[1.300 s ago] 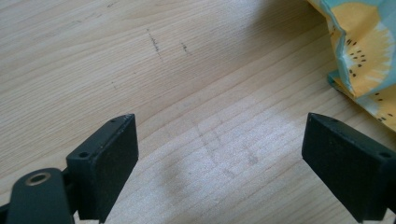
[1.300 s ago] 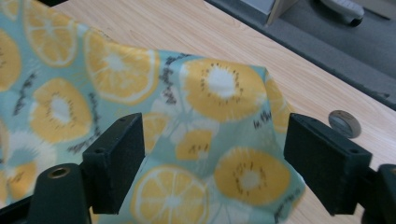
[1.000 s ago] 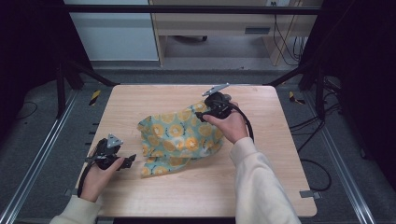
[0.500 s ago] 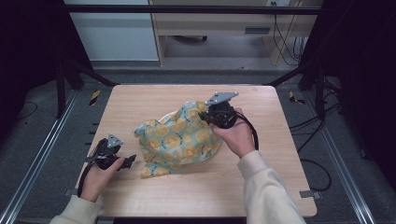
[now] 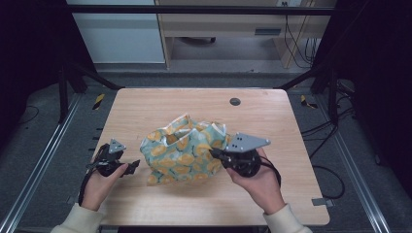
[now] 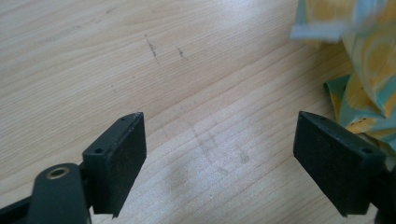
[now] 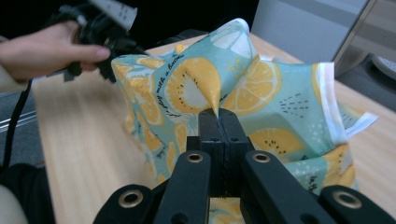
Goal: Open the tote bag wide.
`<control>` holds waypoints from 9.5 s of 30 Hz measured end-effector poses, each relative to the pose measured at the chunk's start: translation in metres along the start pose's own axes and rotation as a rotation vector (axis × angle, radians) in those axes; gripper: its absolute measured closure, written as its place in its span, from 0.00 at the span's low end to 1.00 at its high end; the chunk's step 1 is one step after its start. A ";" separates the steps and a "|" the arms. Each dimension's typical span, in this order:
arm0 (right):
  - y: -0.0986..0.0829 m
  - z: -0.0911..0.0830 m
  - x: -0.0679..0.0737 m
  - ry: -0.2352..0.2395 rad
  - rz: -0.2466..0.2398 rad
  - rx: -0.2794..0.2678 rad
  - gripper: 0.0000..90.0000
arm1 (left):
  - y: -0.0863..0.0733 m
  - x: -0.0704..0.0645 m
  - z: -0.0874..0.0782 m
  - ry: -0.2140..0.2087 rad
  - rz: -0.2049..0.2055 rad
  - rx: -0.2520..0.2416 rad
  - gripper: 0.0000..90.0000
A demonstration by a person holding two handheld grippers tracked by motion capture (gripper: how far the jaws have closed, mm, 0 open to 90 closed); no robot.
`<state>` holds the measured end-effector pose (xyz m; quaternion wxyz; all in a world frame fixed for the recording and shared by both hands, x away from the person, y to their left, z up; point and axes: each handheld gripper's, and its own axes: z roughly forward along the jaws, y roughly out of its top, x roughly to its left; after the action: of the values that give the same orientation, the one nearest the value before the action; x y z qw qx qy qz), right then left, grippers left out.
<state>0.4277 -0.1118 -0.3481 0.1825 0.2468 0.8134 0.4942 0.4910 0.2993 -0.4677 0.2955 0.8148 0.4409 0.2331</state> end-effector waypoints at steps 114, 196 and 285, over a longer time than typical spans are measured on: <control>-0.065 0.034 0.003 0.025 0.018 0.174 0.63 | 0.089 -0.128 -0.053 -0.431 0.352 -0.139 1.00; -0.013 0.035 -0.105 -0.338 0.224 0.129 0.30 | 0.037 -0.144 -0.037 -0.300 0.351 -0.101 0.41; -0.119 0.043 -0.016 -0.085 0.148 0.369 0.84 | 0.017 -0.108 0.012 -0.305 0.416 0.129 0.97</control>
<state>0.4374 -0.1372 -0.4730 0.1314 0.3559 0.8613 0.3380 0.4541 0.1967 -0.4775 0.2519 0.9308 0.2282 0.1347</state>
